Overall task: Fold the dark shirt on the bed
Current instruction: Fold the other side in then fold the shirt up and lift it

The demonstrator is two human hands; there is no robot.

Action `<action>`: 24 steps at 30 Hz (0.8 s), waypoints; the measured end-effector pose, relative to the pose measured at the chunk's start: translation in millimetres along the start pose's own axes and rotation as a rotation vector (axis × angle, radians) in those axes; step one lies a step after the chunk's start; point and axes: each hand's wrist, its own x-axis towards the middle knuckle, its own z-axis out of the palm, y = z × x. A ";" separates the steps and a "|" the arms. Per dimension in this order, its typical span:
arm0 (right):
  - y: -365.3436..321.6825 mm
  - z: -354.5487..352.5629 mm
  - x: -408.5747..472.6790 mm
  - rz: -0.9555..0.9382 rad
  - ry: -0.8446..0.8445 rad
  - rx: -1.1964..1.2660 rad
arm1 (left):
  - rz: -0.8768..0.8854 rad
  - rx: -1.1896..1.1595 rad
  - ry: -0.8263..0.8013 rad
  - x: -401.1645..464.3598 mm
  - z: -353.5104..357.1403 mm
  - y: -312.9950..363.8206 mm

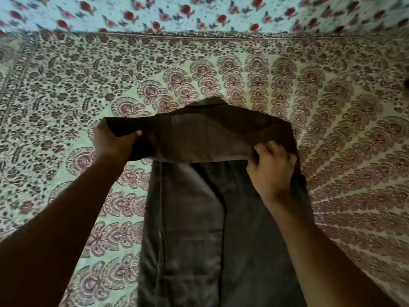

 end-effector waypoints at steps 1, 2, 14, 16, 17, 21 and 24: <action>-10.9 1.0 2.5 -0.006 -0.030 0.020 | 0.034 0.086 0.006 10.0 -7.3 -1.4; -24.2 2.3 4.9 -0.011 -0.062 0.048 | 0.050 0.134 0.009 18.6 -16.1 -1.8; -100.1 37.4 15.7 -0.197 -0.042 0.040 | 0.017 0.201 0.094 83.6 -35.4 -48.8; -107.6 42.6 15.3 -0.209 -0.040 0.027 | -0.029 0.254 0.120 88.6 -33.9 -52.6; -111.2 45.6 14.6 -0.210 -0.046 0.018 | -0.050 0.361 0.139 89.2 -33.5 -54.9; -118.4 51.6 5.5 -0.200 -0.148 -0.023 | 0.190 0.662 0.157 67.0 -27.1 -70.1; -115.5 52.9 -3.8 -0.199 -0.233 -0.043 | 0.493 0.533 -0.192 39.7 -5.5 -85.1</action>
